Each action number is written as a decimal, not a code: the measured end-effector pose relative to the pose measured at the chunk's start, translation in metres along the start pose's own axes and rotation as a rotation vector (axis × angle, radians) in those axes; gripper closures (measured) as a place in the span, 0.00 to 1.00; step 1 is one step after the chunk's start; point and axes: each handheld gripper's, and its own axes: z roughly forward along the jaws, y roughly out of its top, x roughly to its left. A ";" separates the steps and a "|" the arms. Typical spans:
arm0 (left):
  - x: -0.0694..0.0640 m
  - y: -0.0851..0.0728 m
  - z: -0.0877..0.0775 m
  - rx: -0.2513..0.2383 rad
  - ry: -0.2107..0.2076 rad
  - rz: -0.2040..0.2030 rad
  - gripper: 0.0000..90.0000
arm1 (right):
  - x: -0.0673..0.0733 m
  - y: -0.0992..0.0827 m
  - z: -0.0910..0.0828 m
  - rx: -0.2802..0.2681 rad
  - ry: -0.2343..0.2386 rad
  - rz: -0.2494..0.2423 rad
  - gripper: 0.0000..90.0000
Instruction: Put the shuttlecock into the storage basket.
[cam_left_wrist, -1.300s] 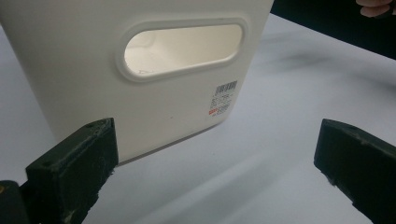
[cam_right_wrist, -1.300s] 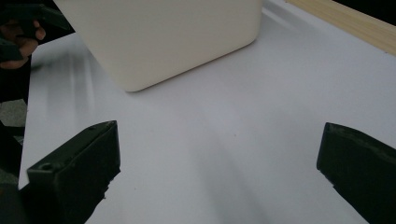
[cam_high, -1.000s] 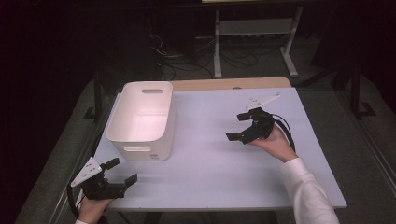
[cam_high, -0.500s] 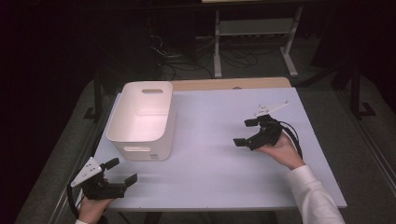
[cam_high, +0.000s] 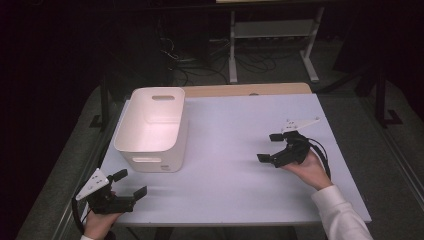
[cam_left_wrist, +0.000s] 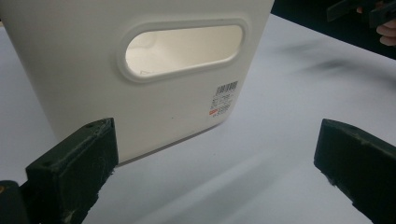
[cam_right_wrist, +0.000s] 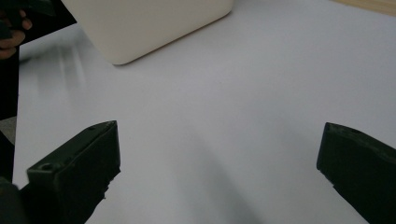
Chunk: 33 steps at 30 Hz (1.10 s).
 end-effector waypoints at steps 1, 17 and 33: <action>0.000 0.000 0.000 0.000 0.000 0.000 0.00 | 0.000 -0.002 -0.001 -0.003 -0.001 0.007 0.00; 0.000 0.000 -0.001 0.007 -0.004 0.007 0.00 | -0.004 -0.032 -0.018 -0.049 -0.065 0.043 0.00; 0.000 0.000 -0.001 -0.001 -0.008 0.008 0.00 | 0.005 -0.062 -0.040 -0.063 -0.108 0.056 0.00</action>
